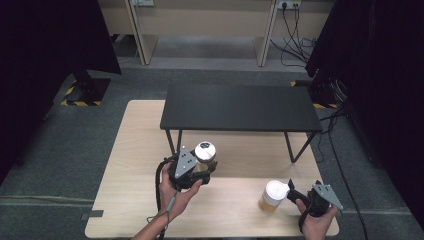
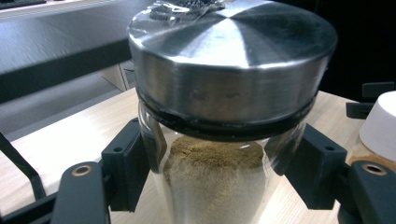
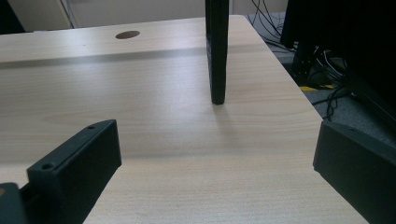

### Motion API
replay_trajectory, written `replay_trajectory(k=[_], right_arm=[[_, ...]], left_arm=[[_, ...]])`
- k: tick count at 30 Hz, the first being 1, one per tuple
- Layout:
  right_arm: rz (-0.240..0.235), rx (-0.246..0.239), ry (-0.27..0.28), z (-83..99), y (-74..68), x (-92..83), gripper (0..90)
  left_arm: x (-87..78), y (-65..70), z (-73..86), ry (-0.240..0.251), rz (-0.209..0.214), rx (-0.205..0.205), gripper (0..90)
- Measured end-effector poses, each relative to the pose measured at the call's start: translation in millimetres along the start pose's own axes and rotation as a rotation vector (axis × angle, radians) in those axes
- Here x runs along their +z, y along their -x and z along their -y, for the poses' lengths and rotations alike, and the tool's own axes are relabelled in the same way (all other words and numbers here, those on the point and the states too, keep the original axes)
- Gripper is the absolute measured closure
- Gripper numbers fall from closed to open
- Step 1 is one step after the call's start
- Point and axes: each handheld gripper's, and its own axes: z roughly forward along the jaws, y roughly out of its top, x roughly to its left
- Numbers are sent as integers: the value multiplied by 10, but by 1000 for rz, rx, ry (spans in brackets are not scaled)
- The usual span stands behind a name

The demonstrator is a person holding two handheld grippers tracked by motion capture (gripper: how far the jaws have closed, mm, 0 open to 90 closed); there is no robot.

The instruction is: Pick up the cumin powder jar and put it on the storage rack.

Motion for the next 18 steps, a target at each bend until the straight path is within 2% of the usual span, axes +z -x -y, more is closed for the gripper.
replay_trajectory(k=[4,8,12,18], right_arm=[[-1,-1,0,1,2,-1,9],[-2,0,-2,-3,3,2,9],[-3,3,-2,-3,7,1,9],[-1,1,-2,-4,3,3,10]], left_arm=[[-27,-44,-81,11,4,-9,302],[-64,-77,-186,18,-3,-1,302],[-105,-122,-256,36,0,-20,302],[-146,-149,-368,46,-5,-10,302]])
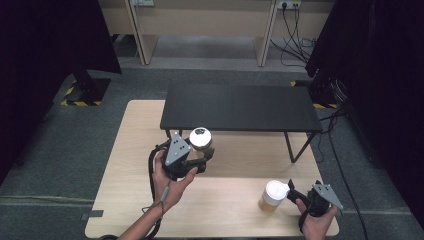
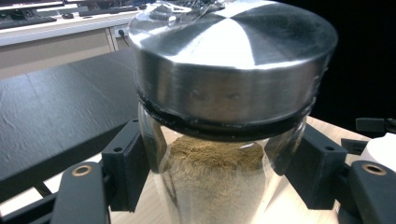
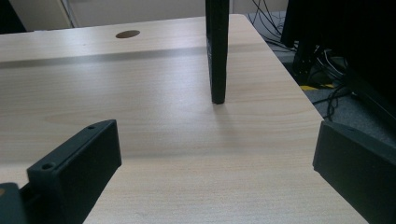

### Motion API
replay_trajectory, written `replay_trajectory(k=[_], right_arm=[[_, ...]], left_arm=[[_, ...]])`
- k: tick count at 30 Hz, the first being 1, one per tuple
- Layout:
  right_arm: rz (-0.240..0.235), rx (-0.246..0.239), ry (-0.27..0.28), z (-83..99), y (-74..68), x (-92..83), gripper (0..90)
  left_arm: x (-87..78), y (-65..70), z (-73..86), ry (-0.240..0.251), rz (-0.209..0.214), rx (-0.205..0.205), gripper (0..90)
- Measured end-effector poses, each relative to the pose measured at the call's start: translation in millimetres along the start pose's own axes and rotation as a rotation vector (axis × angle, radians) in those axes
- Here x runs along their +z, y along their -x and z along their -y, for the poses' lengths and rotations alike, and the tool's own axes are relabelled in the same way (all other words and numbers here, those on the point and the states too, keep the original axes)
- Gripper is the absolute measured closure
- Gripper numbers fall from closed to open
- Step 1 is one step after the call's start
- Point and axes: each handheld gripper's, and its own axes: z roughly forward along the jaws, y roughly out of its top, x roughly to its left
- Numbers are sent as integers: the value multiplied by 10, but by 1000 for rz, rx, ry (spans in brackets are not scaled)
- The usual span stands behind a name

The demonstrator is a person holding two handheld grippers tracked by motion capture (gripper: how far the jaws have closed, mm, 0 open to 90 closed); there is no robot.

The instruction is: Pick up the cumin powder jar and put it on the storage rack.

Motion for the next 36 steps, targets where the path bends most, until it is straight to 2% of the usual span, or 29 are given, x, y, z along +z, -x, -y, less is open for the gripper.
replay_trajectory(k=[7,18,30,36], right_arm=[[0,1,2,4,-1,-2,11],[-1,-4,5,8,2,-3,12],[-5,-1,3,6,12,-1,12],[-4,0,5,9,10,-3,13]], left_arm=[[9,-61,-144,-5,-11,-9,302],[39,-145,-358,-5,-32,-1,302],[148,-311,-548,0,-102,-13,302],[251,-372,-636,-24,-142,-6,302]])
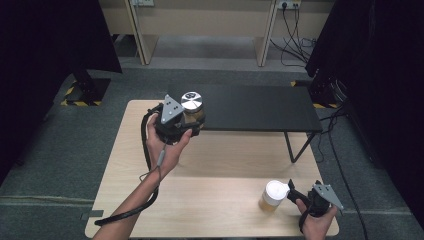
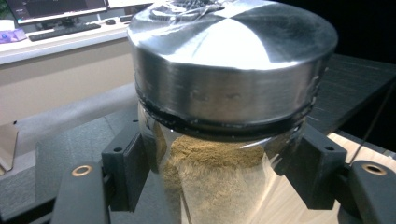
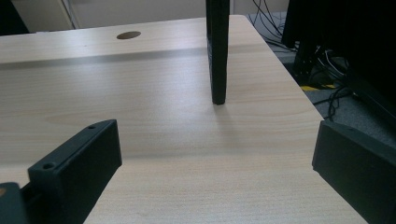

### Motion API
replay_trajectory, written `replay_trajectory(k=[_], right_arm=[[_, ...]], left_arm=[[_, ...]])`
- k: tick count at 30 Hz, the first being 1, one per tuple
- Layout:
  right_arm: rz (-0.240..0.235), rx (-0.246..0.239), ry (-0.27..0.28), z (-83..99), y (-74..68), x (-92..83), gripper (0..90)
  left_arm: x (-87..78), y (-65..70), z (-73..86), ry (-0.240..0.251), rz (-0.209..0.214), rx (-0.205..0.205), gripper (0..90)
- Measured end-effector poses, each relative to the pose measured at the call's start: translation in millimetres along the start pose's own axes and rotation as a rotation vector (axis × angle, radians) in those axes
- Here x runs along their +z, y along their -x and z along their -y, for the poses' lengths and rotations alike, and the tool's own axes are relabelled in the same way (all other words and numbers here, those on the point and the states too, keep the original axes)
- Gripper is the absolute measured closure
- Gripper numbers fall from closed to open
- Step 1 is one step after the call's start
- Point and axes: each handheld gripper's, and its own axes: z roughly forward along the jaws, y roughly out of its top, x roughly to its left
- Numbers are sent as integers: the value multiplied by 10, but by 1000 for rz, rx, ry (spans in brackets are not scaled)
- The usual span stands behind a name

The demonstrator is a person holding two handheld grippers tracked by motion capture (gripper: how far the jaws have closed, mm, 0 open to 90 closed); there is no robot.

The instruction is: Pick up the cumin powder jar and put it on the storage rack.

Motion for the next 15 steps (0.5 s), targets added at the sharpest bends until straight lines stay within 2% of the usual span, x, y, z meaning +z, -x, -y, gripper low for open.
replay_trajectory(k=[15], right_arm=[[-3,0,-2,-3,6,1,14]], left_arm=[[204,-93,-97,-61,-51,-13,302]])
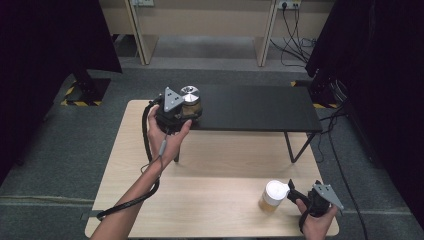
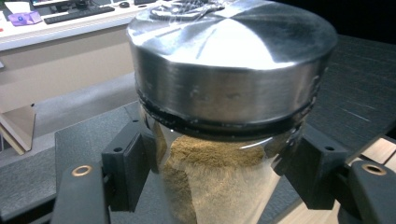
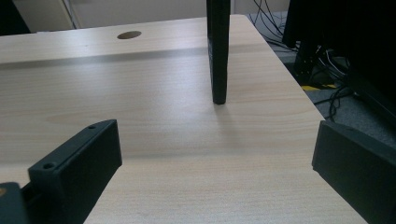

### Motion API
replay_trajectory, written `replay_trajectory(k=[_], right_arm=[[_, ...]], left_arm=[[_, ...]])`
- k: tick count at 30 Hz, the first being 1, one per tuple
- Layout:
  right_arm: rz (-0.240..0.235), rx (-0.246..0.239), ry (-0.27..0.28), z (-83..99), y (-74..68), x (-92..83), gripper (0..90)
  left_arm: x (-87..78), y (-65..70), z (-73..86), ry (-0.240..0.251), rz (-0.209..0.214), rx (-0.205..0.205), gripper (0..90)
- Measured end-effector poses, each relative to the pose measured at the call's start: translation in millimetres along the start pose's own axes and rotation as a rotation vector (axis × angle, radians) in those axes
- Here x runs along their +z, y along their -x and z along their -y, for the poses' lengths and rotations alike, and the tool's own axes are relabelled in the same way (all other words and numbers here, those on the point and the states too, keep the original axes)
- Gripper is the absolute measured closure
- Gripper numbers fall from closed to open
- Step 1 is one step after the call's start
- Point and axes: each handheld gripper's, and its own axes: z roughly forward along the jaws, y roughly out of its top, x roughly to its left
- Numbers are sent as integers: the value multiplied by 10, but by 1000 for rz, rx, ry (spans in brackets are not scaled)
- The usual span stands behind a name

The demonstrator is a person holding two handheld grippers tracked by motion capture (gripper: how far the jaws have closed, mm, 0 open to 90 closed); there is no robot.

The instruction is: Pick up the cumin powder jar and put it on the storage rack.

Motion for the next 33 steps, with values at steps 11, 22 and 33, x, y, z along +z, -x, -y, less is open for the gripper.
replay_trajectory(k=[11,22,33], right_arm=[[-2,-6,-1,-2,-3,1,16],[-4,-4,-5,-8,1,2,16],[-11,-9,-5,-10,-10,10,17]], left_arm=[[150,-55,-58,-21,-20,-2,302],[288,-51,-73,-24,-36,-6,302],[405,-89,-36,-30,-30,-33,301]])
